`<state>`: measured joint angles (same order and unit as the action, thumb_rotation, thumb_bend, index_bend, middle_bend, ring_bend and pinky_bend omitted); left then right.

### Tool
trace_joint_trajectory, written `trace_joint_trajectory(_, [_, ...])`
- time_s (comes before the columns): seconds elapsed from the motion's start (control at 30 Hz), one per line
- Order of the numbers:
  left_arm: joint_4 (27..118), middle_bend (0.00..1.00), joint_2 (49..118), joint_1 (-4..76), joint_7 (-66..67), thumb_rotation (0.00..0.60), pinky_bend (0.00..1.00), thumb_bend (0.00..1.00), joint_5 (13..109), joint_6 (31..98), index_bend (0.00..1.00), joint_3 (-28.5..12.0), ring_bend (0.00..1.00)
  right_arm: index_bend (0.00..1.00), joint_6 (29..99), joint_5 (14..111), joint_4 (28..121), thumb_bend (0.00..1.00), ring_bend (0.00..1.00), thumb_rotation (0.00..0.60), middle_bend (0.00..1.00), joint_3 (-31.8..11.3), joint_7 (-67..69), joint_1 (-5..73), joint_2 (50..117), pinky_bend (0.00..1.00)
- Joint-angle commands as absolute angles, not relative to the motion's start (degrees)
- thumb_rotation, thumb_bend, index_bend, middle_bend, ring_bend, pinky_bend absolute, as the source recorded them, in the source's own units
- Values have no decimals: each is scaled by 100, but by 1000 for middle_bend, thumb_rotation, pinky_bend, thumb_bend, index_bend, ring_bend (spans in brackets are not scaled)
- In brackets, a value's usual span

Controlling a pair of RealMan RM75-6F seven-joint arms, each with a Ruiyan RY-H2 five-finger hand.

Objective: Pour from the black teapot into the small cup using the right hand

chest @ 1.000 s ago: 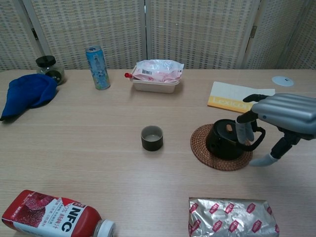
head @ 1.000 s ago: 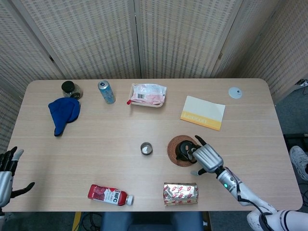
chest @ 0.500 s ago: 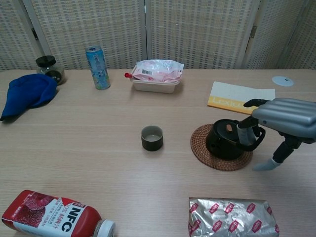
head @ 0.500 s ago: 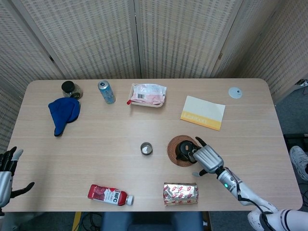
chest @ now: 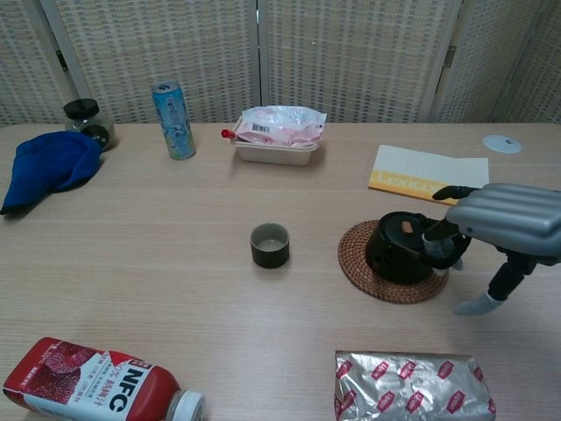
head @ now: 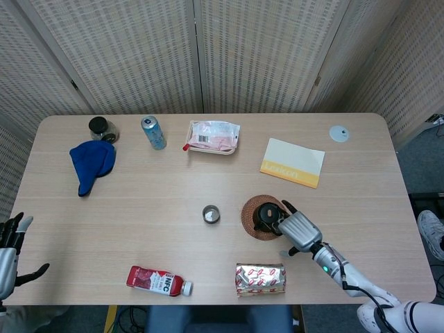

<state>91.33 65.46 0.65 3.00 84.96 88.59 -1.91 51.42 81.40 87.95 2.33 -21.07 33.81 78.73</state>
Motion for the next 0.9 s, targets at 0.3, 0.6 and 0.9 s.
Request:
trace_joint_trajectory(0.3, [9108, 0, 6553, 65, 287, 600, 0, 135, 8486, 8835, 0, -189, 0, 487, 5095, 8082, 8729, 0, 419, 406, 520, 295, -2182, 3345, 7912, 0])
trace_joint_trajectory(0.6, [9107, 0, 6549, 53, 291, 600, 0, 135, 8481, 8838, 0, -185, 0, 559, 5111, 8011, 8655, 0, 522, 455, 605, 276, -2246, 3318, 7986, 0])
trace_joint_trajectory(0.9, [9115, 0, 6527, 28, 298, 600, 0, 135, 8467, 8867, 0, -189, 0, 720, 4979, 7904, 8545, 0, 731, 561, 813, 76, -2125, 3475, 8106, 0])
